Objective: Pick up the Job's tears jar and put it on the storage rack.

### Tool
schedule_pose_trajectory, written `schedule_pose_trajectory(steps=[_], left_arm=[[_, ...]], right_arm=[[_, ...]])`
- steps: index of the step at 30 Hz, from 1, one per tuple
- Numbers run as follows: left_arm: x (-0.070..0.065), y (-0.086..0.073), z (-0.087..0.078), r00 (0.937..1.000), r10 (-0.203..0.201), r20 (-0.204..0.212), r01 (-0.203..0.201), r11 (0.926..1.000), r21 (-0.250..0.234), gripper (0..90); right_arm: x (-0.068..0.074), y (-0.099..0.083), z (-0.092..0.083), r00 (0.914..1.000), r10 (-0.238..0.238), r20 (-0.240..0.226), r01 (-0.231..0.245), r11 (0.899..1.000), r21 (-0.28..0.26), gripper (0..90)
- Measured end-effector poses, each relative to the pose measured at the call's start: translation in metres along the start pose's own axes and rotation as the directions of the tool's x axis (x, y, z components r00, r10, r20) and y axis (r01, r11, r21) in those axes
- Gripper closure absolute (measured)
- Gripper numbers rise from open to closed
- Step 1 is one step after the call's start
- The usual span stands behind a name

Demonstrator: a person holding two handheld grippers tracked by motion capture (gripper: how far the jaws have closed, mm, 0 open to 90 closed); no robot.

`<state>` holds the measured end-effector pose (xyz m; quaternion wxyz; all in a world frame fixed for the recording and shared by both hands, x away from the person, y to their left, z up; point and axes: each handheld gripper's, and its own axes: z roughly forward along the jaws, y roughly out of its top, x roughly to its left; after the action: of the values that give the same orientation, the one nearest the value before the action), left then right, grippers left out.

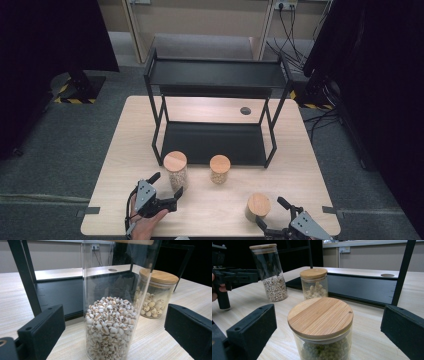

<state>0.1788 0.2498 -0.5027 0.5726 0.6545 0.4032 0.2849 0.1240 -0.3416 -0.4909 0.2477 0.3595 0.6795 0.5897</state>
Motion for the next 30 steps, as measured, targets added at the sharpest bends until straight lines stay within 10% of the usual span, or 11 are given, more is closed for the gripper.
schedule_pose_trajectory(steps=[30], left_arm=[[-0.0001,-0.0008,0.0002,1.0,-0.005,0.001,0.005,1.0,-0.002,2.6]], right_arm=[[-0.001,-0.0015,-0.0001,0.9998,0.017,-0.006,-0.017,1.0,-0.012,0.5]])
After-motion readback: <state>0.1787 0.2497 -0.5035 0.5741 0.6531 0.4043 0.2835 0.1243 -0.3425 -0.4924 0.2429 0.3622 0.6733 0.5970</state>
